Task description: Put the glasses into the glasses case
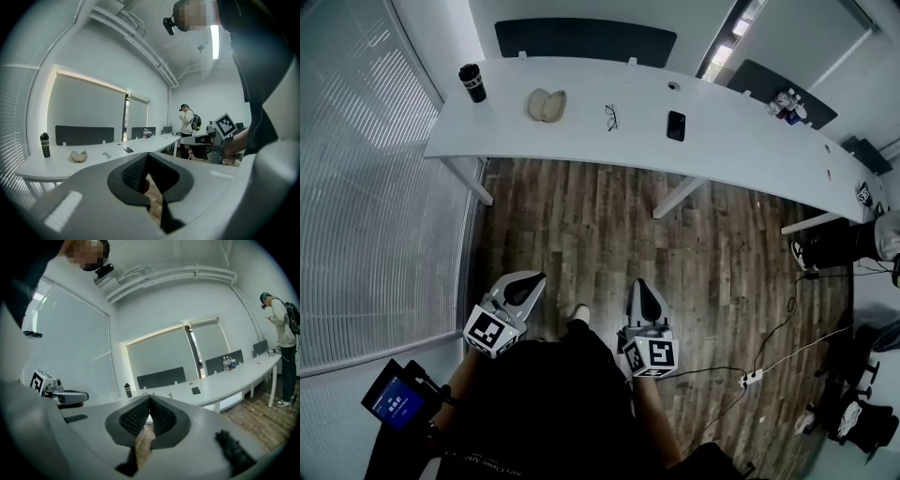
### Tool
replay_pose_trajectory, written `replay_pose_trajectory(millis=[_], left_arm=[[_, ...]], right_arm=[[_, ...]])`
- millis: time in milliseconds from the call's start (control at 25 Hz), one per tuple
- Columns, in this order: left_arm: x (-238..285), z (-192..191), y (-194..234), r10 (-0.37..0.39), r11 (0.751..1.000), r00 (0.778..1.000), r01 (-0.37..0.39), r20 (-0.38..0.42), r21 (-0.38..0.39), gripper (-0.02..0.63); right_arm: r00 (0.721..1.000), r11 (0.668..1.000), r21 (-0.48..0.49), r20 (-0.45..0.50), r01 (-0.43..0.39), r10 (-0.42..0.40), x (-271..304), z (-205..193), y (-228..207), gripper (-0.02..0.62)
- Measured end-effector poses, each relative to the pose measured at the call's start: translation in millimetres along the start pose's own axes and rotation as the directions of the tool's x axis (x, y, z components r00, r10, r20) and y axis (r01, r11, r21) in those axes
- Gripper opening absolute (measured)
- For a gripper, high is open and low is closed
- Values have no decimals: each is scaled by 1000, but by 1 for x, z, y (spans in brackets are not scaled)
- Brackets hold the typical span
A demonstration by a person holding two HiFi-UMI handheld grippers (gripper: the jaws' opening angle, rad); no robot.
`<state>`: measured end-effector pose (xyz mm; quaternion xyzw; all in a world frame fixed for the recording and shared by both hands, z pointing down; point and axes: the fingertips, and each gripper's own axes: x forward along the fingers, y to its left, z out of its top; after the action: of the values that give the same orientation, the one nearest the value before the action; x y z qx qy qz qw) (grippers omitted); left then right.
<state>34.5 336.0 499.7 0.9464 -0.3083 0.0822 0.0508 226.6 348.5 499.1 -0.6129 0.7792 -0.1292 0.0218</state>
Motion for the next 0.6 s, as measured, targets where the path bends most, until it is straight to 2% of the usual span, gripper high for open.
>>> replay_pose_trajectory(millis=[80, 240, 360, 480, 600], left_arm=[[12, 3, -1, 14, 999, 1000, -14, -17, -30, 8], [30, 9, 5, 43, 999, 999, -43, 3, -9, 8], [37, 14, 8, 81, 995, 997, -81, -9, -49, 8], [41, 6, 15, 101, 992, 995, -103, -20, -74, 8], [40, 0, 24, 114, 991, 993, -114, -4, -66, 8]], right_arm=[[1000, 1000, -9, -5, -2, 2, 6, 3, -14, 0], [999, 999, -23, -24, -23, 23, 22, 8, -32, 0], [999, 998, -34, -32, -45, 43, 34, 10, -43, 0], [998, 998, -22, -39, -51, 50, 43, 8, -48, 0], [997, 999, -9, -47, -54, 53, 49, 3, -48, 0]])
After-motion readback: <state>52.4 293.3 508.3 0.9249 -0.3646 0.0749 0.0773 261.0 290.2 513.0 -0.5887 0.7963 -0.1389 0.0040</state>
